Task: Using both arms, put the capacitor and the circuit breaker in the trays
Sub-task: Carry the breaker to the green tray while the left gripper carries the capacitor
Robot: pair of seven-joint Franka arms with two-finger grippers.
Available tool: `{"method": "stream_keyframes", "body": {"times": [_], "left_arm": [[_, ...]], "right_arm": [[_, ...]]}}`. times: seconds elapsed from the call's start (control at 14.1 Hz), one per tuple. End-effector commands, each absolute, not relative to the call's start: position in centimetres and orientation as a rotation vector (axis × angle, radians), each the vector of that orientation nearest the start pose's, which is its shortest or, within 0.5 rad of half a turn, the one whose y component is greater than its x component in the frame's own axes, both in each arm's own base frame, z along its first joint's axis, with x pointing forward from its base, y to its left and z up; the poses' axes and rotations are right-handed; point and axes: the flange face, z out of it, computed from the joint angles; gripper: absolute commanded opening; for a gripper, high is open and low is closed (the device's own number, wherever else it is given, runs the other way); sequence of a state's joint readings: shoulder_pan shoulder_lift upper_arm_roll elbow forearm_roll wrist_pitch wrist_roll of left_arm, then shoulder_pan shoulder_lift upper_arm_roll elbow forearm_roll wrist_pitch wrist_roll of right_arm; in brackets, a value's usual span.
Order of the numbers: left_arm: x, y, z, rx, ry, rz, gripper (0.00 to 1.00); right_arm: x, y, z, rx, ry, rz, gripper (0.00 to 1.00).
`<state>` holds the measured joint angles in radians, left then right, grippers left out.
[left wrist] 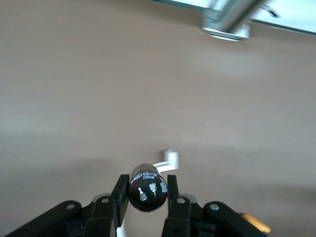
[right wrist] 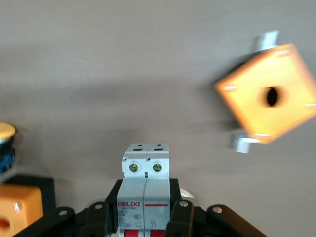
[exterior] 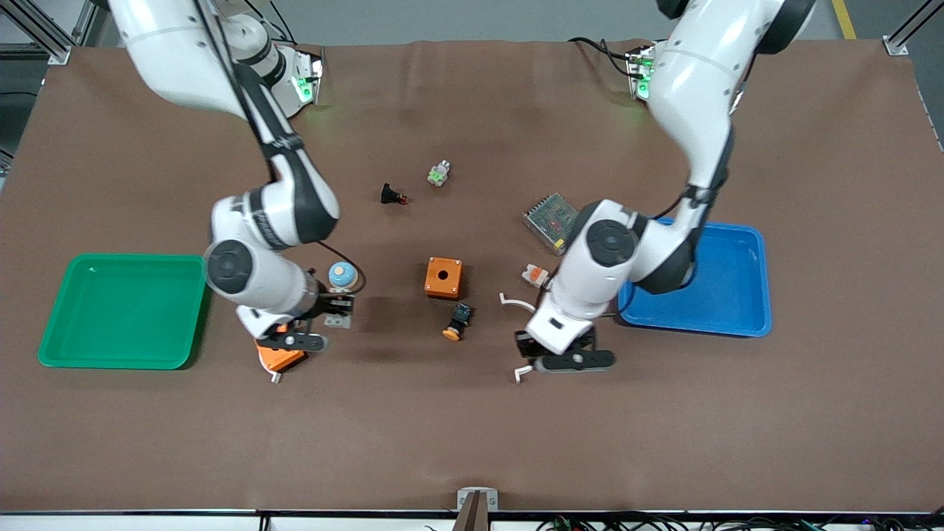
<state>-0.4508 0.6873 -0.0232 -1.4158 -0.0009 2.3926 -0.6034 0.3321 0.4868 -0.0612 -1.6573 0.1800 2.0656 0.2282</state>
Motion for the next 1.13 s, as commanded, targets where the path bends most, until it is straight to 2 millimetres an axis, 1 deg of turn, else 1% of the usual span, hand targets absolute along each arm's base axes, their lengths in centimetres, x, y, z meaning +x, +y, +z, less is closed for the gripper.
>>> {"method": "stream_keyframes", "body": {"times": [0.0, 0.07, 0.14, 0.21, 0.28, 0.35, 0.42, 0.49, 0.57, 0.64, 0.71, 0.78, 0.92, 1.06], "left_arm": [[65.0, -27.0, 35.9, -3.226, -0.311, -0.230, 0.02], [64.5, -24.5, 36.5, -3.210, -0.322, -0.179, 0.01], [64.0, -22.0, 36.5, -3.192, -0.297, -0.123, 0.01], [63.3, -19.5, 36.1, -3.180, -0.266, -0.072, 0.01], [62.7, -16.6, 35.6, -3.171, -0.264, -0.035, 0.01], [61.7, -14.0, 34.9, -3.164, -0.258, 0.005, 0.01], [61.0, -11.8, 34.2, -3.172, -0.237, 0.043, 0.01], [60.2, -10.2, 33.3, -3.186, -0.246, 0.090, 0.01], [59.6, -8.9, 32.6, -3.188, -0.237, 0.121, 0.01], [59.1, -8.1, 31.6, -3.186, -0.229, 0.151, 0.01], [58.4, -7.7, 30.5, -3.181, -0.233, 0.176, 0.01], [57.7, -7.3, 29.6, -3.178, -0.238, 0.183, 0.01], [56.6, -6.9, 27.4, -3.177, -0.220, 0.178, 0.01], [55.4, -6.5, 25.1, -3.179, -0.178, 0.181, 0.01]], "right_arm": [[63.8, 11.5, 36.8, -2.988, -0.051, 0.197, 0.03], [63.9, 8.0, 37.9, -2.978, -0.102, 0.188, 0.03], [63.9, 4.6, 38.1, -2.979, -0.173, 0.190, 0.03], [63.9, 2.3, 37.9, -3.037, -0.231, 0.202, 0.02], [64.0, -0.3, 37.5, -3.110, -0.252, 0.223, 0.02], [64.0, -3.0, 37.3, -3.128, -0.251, 0.229, 0.02], [63.9, -4.6, 37.1, -3.125, -0.307, 0.224, 0.02], [64.0, -7.4, 36.9, -3.126, -0.323, 0.195, 0.02], [64.1, -9.4, 35.8, -3.125, -0.357, 0.191, 0.02], [64.2, -11.3, 34.6, -3.122, -0.388, 0.173, 0.02], [64.0, -13.8, 33.1, -3.118, -0.401, 0.164, 0.02], [63.9, -15.6, 31.2, -3.112, -0.436, 0.157, 0.02], [63.6, -18.2, 27.7, -3.095, -0.502, 0.160, 0.03], [63.3, -19.5, 25.2, -3.079, -0.539, 0.176, 0.03]]}}
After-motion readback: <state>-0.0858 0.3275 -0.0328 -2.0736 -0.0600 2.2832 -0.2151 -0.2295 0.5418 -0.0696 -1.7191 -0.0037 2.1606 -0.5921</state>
